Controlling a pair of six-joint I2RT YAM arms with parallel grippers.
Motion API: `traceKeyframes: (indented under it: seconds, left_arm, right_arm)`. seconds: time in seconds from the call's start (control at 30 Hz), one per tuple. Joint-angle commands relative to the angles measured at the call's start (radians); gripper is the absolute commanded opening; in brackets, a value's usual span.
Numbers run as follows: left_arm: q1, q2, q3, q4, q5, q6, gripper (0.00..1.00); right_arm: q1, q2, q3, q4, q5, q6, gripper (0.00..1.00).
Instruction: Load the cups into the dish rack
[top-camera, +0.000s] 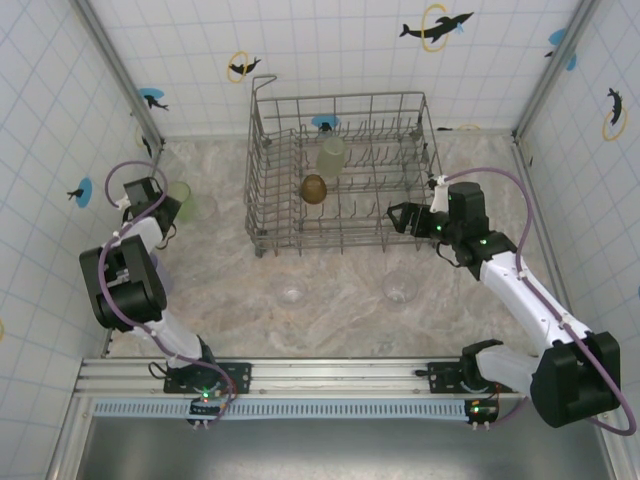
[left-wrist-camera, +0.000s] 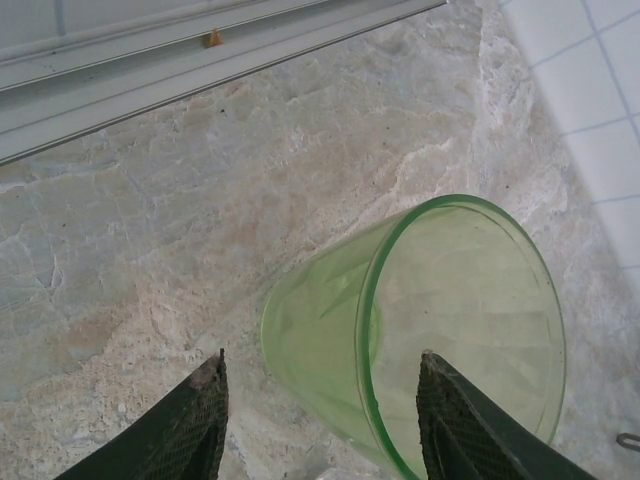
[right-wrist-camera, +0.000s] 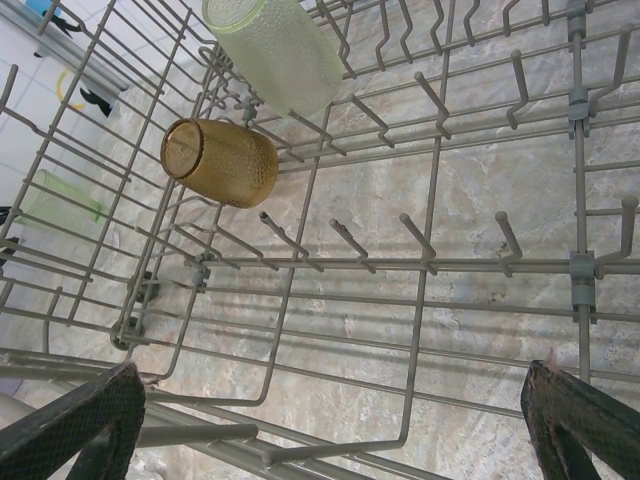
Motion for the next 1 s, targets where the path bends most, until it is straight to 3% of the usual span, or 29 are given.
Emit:
traceKeyframes:
  seconds: [0.0,0.07,0.13,0.27,0.3,0.67,0.97]
  left_arm:
    - [0.015,0.027,0.003,0.020,0.015,0.002,0.50]
    - [0.018,0.036,0.003,0.019,0.017,0.003,0.46]
    - [0.023,0.041,0.003,0.017,0.026,0.002,0.35]
    - [0.033,0.028,-0.006,0.024,0.013,-0.004,0.03]
    - [0.035,0.024,-0.010,0.027,0.010,-0.005,0.00]
    - [0.053,-0.028,-0.047,0.052,0.052,-0.024,0.00]
    - [0.103,-0.109,-0.140,0.178,0.230,-0.056,0.00]
  right_arm:
    - [-0.002,-0.016,-0.001,-0.010,0.011,0.002,1.00]
    - [-0.002,-0.015,0.001,-0.011,0.013,0.004,1.00]
    - [-0.003,-0.015,0.005,-0.013,0.013,0.005,1.00]
    - [-0.001,-0.017,0.011,-0.016,0.011,0.010,1.00]
    - [-0.001,-0.017,0.013,-0.017,0.011,0.010,1.00]
    - [0.009,-0.015,0.032,-0.024,0.008,0.019,1.00]
    - [0.017,0.017,0.066,-0.025,-0.015,0.022,1.00]
